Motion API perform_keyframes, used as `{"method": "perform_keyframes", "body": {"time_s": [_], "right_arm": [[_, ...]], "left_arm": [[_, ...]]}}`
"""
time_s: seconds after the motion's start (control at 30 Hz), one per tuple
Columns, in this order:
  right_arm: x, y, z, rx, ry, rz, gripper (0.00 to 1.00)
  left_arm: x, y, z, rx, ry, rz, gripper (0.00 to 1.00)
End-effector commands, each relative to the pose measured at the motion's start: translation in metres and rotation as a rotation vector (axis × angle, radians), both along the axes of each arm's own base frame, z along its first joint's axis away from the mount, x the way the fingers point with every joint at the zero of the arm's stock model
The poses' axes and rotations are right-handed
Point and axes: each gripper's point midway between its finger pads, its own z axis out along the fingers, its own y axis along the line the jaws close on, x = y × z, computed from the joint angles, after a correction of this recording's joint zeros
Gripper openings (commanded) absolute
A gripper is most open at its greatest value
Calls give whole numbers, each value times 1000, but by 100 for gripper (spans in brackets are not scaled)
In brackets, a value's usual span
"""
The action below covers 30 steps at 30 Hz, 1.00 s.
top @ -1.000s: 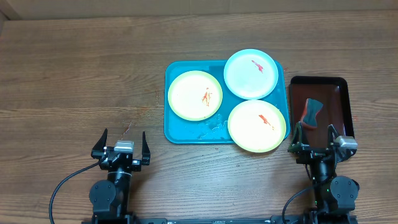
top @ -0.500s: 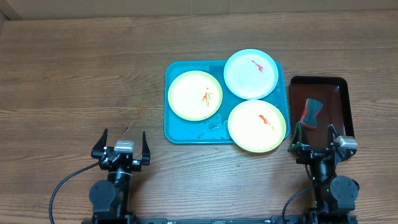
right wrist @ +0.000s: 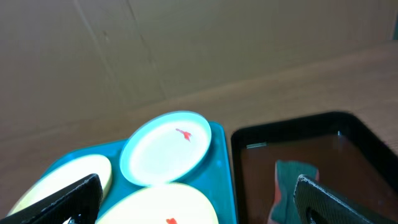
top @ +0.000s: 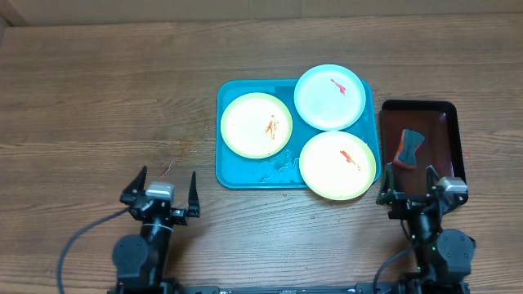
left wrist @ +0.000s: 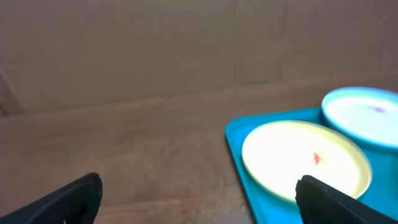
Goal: Clean dirty plates on tray and stack at the side
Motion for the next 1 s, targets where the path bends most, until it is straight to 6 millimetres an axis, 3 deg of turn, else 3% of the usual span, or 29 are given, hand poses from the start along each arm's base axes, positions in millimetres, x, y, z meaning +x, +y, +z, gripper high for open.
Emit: {"method": "perform_keyframes", "body": {"time_s": [0.0,0.27,0.43,0.7,0.87,0.97], "right_arm": [[-8,2,44,2,-55,9,100],[-1,-1,96,-2,-6,-6,100],[15,-1,114,-2,110,-8,100],[51,1,111,14,415,10,100],[69,-4,97,125,642,62,100],[74,-15,81,248,784,81,100]], "left_arm": [[1,-9,50,-39,-25,-49,100],[44,-25,97,-71,215,-142,100],[77,-30,109,-105,450,-169,100],[117,-45,89,-124,780,-197,100],[144,-57,58,-128,844,-222,100],[143,-68,36,-258,954,-218,100]]}}
